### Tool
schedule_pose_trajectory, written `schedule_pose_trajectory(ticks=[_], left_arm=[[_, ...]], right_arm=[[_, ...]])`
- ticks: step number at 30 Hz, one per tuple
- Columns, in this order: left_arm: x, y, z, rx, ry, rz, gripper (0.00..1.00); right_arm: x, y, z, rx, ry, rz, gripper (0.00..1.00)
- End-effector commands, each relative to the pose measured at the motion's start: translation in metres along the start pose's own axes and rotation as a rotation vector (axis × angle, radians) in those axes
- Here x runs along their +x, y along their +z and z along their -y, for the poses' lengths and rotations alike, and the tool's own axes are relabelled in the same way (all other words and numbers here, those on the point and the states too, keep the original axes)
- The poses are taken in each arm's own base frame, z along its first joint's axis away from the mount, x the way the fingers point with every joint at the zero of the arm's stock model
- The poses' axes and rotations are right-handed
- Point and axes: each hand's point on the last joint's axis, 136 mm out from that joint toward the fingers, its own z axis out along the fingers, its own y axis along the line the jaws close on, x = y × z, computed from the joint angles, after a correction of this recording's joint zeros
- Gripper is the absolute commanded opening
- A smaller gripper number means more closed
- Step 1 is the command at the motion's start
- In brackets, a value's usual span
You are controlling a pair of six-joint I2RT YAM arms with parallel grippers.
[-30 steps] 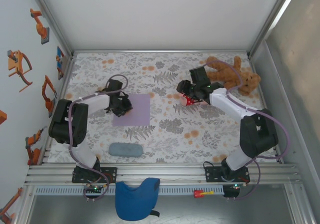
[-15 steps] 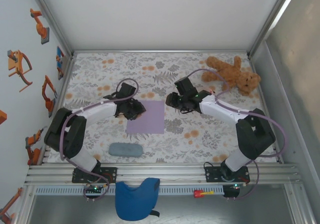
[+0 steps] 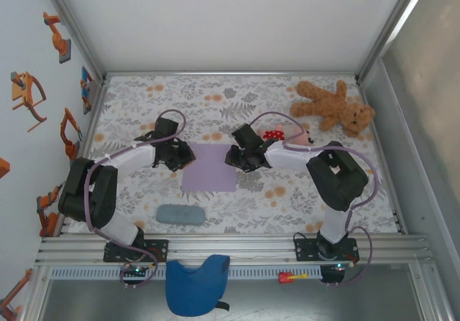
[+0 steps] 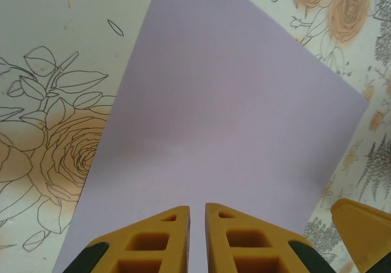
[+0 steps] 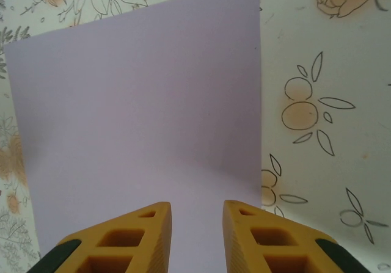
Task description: Fold a paper plane with a square sheet of paper (pick it up from the middle)
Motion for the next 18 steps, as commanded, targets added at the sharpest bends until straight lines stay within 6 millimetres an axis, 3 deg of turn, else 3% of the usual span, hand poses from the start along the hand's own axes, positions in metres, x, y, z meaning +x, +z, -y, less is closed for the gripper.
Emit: schedule_pose_trajectory(ticks=[1, 18], left_arm=[[0.005, 0.01, -0.002, 0.016, 0.014, -0.03, 0.14], [0.023, 0.04, -0.034, -0.029, -0.082, -0.079, 0.13]], right_arm=[[-0.004, 0.004, -0.01, -0.025, 0.012, 0.004, 0.27], [0.003, 0.02, 0.005, 0.027, -0.004, -0.031, 0.27]])
